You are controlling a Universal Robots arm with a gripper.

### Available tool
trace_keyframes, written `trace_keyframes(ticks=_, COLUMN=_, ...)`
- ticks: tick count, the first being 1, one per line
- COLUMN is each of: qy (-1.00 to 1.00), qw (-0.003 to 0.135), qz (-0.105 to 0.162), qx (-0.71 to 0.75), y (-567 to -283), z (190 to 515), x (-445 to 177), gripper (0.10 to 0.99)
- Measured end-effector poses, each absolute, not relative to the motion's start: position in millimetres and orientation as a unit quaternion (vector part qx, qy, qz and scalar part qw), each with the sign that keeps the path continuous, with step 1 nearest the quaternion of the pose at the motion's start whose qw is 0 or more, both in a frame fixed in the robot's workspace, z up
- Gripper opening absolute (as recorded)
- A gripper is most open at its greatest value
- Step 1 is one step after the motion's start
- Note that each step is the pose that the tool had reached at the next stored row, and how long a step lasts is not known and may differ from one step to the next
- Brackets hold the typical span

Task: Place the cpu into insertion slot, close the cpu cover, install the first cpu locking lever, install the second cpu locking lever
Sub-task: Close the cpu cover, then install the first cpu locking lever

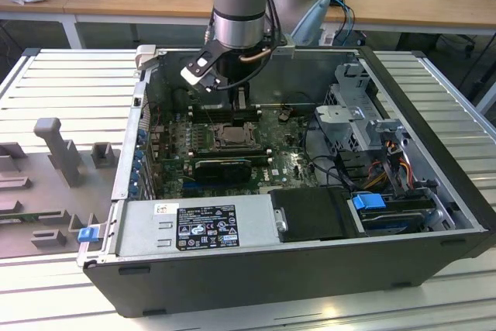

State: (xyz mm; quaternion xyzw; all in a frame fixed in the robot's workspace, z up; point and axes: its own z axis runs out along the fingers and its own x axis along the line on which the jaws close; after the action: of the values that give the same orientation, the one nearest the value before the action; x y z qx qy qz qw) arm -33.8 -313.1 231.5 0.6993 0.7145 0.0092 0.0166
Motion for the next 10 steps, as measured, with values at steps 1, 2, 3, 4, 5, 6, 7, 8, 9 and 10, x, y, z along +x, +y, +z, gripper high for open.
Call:
trace_keyframes(ticks=1, qy=0.715, qw=0.017, qz=0.009, qx=0.699, y=-313.1, z=231.5, x=-34.4, gripper=0.106)
trace_keyframes(ticks=2, qy=0.715, qw=0.017, qz=0.009, qx=0.699, y=-313.1, z=231.5, x=-34.8, gripper=0.106)
trace_keyframes(ticks=3, qy=0.715, qw=0.017, qz=0.009, qx=0.699, y=-313.1, z=231.5, x=-35.2, gripper=0.106)
trace_keyframes(ticks=4, qy=0.715, qw=0.017, qz=0.009, qx=0.699, y=-313.1, z=231.5, x=-35.7, gripper=0.106)
trace_keyframes(ticks=5, qy=0.715, qw=0.017, qz=0.009, qx=0.699, y=-313.1, z=231.5, x=-36.2, gripper=0.106)
trace_keyframes(ticks=6, qy=0.714, qw=0.017, qz=0.009, qx=0.699, y=-313.1, z=231.5, x=-36.8, gripper=0.106)
trace_keyframes(ticks=7, qy=0.715, qw=0.017, qz=0.009, qx=0.699, y=-313.1, z=231.5, x=-37.5, gripper=0.106)
trace_keyframes(ticks=8, qy=0.715, qw=0.017, qz=0.009, qx=0.699, y=-313.1, z=231.5, x=-37.6, gripper=0.106)
trace_keyframes(ticks=9, qy=0.715, qw=0.017, qz=0.009, qx=0.699, y=-313.1, z=231.5, x=-37.7, gripper=0.106)
trace_keyframes(ticks=10, qy=0.715, qw=0.017, qz=0.009, qx=0.699, y=-313.2, z=232.6, x=-37.8, gripper=0.106)
